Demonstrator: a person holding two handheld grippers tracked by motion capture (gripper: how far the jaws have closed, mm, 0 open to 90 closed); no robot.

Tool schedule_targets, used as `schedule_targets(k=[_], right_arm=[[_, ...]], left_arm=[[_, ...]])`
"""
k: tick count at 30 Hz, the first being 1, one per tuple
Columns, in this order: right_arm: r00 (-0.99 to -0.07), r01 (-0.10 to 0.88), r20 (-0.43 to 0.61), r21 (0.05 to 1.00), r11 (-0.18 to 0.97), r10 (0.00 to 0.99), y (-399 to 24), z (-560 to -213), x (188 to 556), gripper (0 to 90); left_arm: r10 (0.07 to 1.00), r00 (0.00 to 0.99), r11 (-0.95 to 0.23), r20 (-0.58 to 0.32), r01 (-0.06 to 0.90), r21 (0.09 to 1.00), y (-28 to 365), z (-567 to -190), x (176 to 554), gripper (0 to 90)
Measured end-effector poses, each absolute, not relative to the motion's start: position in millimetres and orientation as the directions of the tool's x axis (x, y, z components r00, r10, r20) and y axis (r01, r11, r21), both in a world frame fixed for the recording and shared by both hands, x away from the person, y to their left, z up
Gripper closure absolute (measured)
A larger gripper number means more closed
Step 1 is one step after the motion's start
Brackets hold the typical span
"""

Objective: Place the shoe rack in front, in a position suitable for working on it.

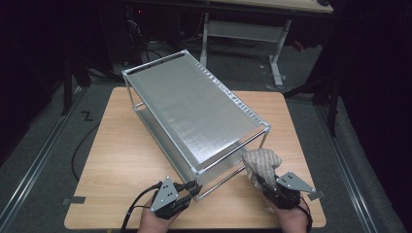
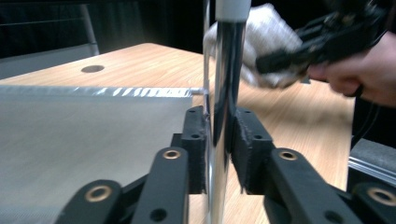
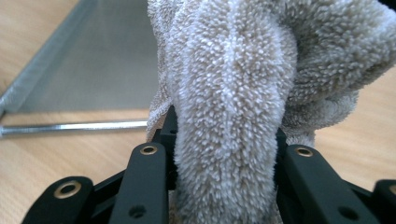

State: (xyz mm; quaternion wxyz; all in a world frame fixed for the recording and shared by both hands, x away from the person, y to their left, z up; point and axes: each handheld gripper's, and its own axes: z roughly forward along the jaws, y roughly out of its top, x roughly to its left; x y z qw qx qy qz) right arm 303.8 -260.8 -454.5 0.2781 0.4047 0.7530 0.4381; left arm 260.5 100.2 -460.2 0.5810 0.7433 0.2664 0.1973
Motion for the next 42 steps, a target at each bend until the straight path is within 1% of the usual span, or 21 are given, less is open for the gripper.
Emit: schedule_targets(k=[1,3,4,5,7,10,17,20,22,23,27,31,32,33,34,35,39,41,42], right_arm=[[-0.514,0.360,-0.064,0.889,0.283,0.855,-261,-452,304,64.8],[-0.507,0.341,-0.060,0.902,0.264,0.860,-263,-445,303,64.5],[-0.507,0.341,-0.060,0.902,0.264,0.860,-263,-445,303,64.5],[-0.505,0.328,-0.058,0.910,0.254,0.861,-263,-441,304,64.4],[-0.503,0.327,-0.049,0.913,0.243,0.863,-263,-439,304,64.4],[-0.497,0.284,-0.061,0.931,0.229,0.865,-266,-426,301,64.4],[-0.496,0.223,-0.058,0.956,0.191,0.866,-268,-406,291,64.4],[-0.528,0.182,-0.072,0.964,0.195,0.846,-260,-392,286,64.3],[-0.534,0.176,-0.074,0.965,0.197,0.842,-258,-389,285,64.3],[-0.558,0.155,-0.088,0.966,0.208,0.825,-250,-382,284,64.2],[-0.587,0.131,-0.096,0.969,0.211,0.804,-239,-371,284,63.7],[-0.648,0.093,-0.103,0.973,0.212,0.755,-208,-352,290,63.1],[-0.648,0.093,-0.103,0.973,0.212,0.755,-208,-352,290,63.1],[-0.666,0.078,-0.103,0.975,0.207,0.739,-196,-348,292,63.1],[-0.666,0.078,-0.103,0.975,0.207,0.739,-196,-348,292,63.1],[-0.686,0.067,-0.101,0.978,0.200,0.721,-185,-346,291,63.1],[-0.716,0.058,-0.090,0.981,0.187,0.693,-175,-348,287,63.2],[-0.749,0.061,-0.091,0.977,0.205,0.657,-167,-350,280,63.3],[-0.749,0.061,-0.091,0.977,0.205,0.657,-167,-350,280,63.3]], left_arm=[[0.632,0.774,-0.182,-0.019,0.172,0.968,102,-461,259,72.7],[0.639,0.769,-0.182,-0.018,0.174,0.968,103,-462,258,68.1],[0.644,0.765,-0.182,-0.016,0.174,0.968,104,-462,257,68.1],[0.648,0.762,-0.180,-0.019,0.177,0.968,105,-463,256,65.6],[0.649,0.761,-0.180,-0.021,0.181,0.967,105,-465,255,65.0],[0.650,0.759,-0.188,-0.019,0.186,0.964,105,-467,254,61.4],[0.656,0.755,-0.201,-0.021,0.201,0.959,99,-472,255,59.7],[0.658,0.752,-0.200,-0.035,0.219,0.955,95,-477,258,58.6],[0.658,0.753,-0.205,-0.033,0.221,0.953,93,-478,259,58.3],[0.655,0.755,-0.217,-0.026,0.221,0.951,90,-480,259,58.2],[0.652,0.758,-0.217,-0.030,0.224,0.950,88,-483,260,58.2],[0.645,0.764,-0.221,-0.024,0.216,0.951,88,-485,258,57.8],[0.645,0.764,-0.221,-0.024,0.216,0.951,88,-485,258,57.8],[0.646,0.763,-0.220,-0.021,0.212,0.952,88,-485,257,57.8],[0.648,0.761,-0.222,-0.015,0.208,0.953,88,-485,257,57.8],[0.650,0.760,-0.224,-0.013,0.208,0.952,88,-485,257,57.9],[0.652,0.758,-0.222,-0.016,0.211,0.952,89,-487,256,59.0],[0.653,0.757,-0.225,-0.010,0.208,0.952,88,-487,256,61.7],[0.654,0.756,-0.227,-0.009,0.207,0.952,88,-487,256,61.7]])
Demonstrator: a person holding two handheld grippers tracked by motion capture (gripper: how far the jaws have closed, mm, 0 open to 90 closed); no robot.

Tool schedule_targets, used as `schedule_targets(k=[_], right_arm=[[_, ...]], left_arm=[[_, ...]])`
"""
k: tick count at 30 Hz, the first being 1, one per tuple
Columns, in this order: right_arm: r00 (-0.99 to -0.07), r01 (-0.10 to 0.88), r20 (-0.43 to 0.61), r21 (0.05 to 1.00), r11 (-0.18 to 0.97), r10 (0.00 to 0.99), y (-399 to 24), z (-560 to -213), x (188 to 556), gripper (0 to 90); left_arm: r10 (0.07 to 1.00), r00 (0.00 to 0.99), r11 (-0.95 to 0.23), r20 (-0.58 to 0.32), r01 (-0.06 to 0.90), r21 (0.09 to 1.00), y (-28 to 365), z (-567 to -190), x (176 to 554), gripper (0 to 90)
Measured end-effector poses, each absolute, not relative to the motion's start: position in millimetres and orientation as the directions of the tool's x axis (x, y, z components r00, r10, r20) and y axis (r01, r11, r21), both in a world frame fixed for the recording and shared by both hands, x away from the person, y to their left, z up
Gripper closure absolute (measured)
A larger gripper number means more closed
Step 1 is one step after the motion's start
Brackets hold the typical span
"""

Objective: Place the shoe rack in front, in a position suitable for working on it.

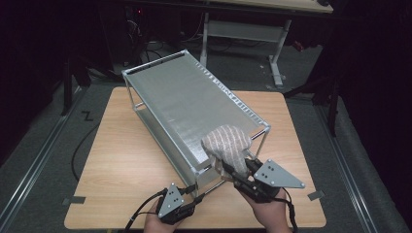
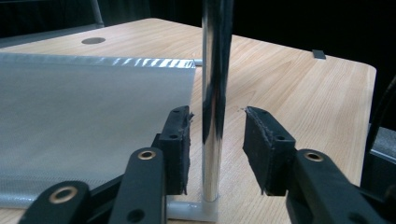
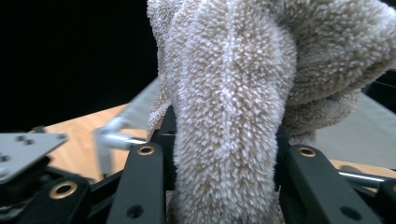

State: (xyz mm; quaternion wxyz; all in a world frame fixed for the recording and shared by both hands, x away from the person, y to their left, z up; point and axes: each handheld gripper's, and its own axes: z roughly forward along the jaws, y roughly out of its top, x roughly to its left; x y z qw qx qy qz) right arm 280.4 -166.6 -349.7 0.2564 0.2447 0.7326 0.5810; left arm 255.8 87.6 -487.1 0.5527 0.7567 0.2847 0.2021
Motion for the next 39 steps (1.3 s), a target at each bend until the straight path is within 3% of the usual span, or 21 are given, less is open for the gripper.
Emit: schedule_targets(k=[6,7,16,24,35,39], right_arm=[[-0.783,0.057,-0.102,0.970,0.235,0.614,-149,-358,270,63.1],[-0.776,0.055,-0.140,0.956,0.288,0.615,-141,-362,269,63.0],[-0.740,0.069,-0.155,0.951,0.303,0.655,-146,-365,273,63.2],[-0.656,0.152,-0.102,0.953,0.264,0.748,-185,-369,297,63.1],[-0.462,0.269,-0.015,0.950,0.156,0.887,-251,-379,326,63.4],[-0.456,0.275,-0.011,0.949,0.152,0.890,-255,-380,327,63.5]], left_arm=[[0.671,0.741,-0.236,0.014,0.196,0.952,85,-486,254,73.4],[0.672,0.740,-0.233,0.007,0.203,0.951,86,-486,255,79.5],[0.667,0.745,-0.231,-0.002,0.210,0.950,87,-486,256,80.1],[0.661,0.750,-0.234,-0.005,0.212,0.949,88,-485,256,80.1],[0.658,0.753,-0.242,-0.002,0.213,0.947,89,-484,256,80.0],[0.656,0.754,-0.241,-0.005,0.217,0.946,89,-484,256,80.0]])
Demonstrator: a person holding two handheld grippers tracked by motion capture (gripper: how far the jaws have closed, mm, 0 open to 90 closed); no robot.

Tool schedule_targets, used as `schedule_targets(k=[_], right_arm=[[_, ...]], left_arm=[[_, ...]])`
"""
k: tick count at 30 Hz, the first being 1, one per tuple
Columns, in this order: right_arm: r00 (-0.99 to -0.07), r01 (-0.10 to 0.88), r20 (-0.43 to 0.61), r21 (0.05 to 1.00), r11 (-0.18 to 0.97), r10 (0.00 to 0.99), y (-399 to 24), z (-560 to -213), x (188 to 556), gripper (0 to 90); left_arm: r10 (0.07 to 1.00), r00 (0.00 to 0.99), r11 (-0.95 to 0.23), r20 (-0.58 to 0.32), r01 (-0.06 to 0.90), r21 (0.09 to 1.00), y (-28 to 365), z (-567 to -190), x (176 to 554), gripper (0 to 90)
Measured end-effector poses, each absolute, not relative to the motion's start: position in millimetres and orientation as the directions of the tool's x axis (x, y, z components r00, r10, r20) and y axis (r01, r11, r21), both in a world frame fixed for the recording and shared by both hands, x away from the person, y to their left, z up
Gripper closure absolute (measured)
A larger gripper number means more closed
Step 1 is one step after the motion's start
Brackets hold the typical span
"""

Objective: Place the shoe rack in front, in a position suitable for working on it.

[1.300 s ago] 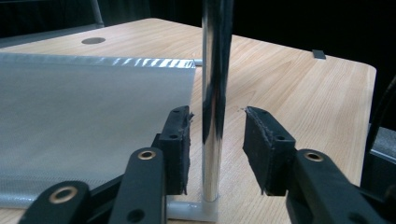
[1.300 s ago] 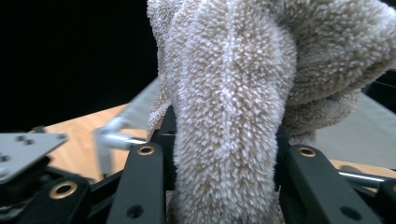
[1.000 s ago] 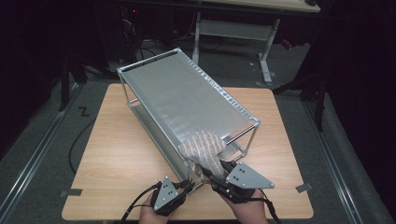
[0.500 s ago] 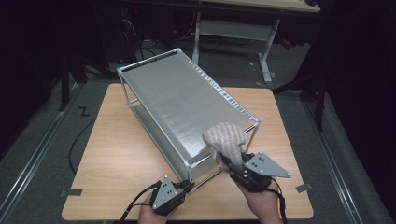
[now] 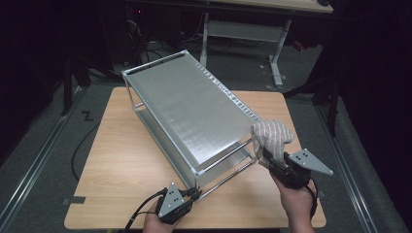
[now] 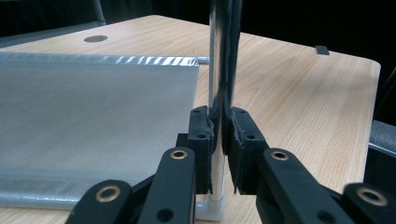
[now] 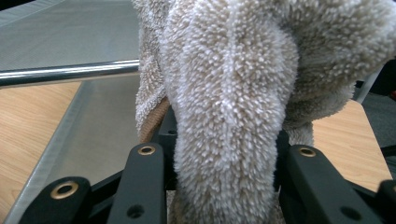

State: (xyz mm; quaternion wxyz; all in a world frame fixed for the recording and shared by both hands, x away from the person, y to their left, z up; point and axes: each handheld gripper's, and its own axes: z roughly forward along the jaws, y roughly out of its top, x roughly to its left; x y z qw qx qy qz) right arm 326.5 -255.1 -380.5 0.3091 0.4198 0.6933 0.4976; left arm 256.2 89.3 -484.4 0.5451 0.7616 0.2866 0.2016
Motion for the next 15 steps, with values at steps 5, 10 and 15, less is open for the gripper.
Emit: schedule_targets(k=[5,10,15], right_arm=[[-0.489,0.265,-0.030,0.947,0.181,0.872,-246,-380,322,63.5],[-0.552,0.235,-0.068,0.943,0.233,0.831,-226,-378,312,63.4],[-0.643,0.181,-0.116,0.938,0.297,0.757,-196,-374,295,63.3]], left_arm=[[0.656,0.754,-0.239,-0.008,0.218,0.946,89,-485,256,80.1],[0.656,0.754,-0.235,-0.011,0.219,0.947,89,-485,256,80.1],[0.655,0.756,-0.234,-0.012,0.218,0.948,90,-485,257,80.2]])
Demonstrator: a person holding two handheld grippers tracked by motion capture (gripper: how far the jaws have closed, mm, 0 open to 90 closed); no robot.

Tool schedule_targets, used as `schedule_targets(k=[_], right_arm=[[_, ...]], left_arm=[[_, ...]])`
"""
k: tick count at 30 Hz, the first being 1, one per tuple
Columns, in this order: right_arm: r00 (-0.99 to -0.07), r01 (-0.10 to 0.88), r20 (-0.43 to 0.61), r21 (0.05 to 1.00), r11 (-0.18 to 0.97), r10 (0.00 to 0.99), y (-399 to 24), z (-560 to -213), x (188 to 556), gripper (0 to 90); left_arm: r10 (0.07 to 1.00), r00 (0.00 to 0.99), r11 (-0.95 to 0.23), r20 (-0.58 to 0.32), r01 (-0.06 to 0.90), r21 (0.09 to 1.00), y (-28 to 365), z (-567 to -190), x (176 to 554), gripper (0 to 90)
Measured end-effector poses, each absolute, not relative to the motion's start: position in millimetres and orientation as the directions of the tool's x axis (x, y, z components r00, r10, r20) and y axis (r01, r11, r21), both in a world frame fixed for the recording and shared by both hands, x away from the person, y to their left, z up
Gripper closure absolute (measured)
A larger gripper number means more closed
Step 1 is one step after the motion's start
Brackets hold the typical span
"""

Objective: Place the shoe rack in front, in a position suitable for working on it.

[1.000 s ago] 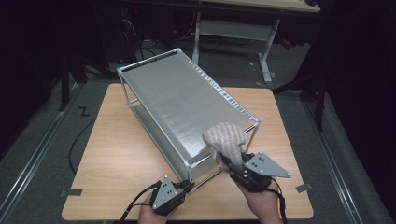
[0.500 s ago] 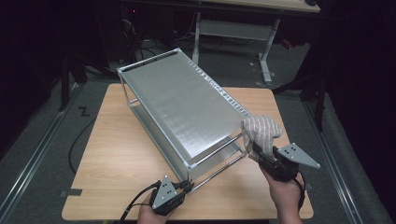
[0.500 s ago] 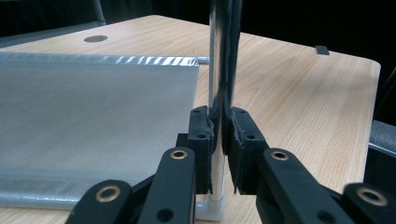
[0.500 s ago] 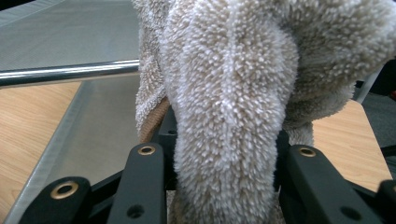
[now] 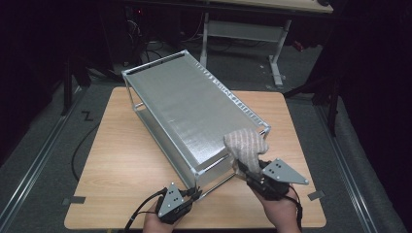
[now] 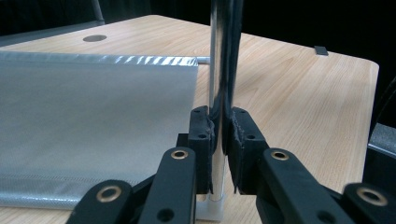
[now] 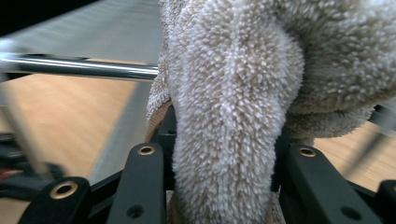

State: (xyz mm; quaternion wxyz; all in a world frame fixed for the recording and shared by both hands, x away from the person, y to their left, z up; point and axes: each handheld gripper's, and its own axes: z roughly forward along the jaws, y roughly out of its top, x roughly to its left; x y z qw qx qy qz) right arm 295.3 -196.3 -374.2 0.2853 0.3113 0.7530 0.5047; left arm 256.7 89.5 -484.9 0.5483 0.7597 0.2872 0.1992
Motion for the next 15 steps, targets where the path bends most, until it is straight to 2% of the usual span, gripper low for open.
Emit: schedule_targets(k=[2,5,11,15], right_arm=[[-0.656,0.172,-0.125,0.935,0.309,0.744,-191,-373,291,63.3],[-0.729,0.122,-0.158,0.927,0.354,0.666,-167,-371,275,63.4],[-0.783,0.076,-0.190,0.916,0.394,0.593,-143,-370,258,63.4],[-0.785,0.074,-0.191,0.916,0.395,0.590,-142,-372,257,63.5]], left_arm=[[0.655,0.755,-0.233,-0.012,0.218,0.948,89,-485,257,80.1],[0.655,0.756,-0.233,-0.012,0.217,0.948,89,-485,257,80.2],[0.654,0.756,-0.233,-0.012,0.217,0.948,90,-485,257,80.2],[0.654,0.756,-0.233,-0.012,0.217,0.948,89,-485,257,80.2]])
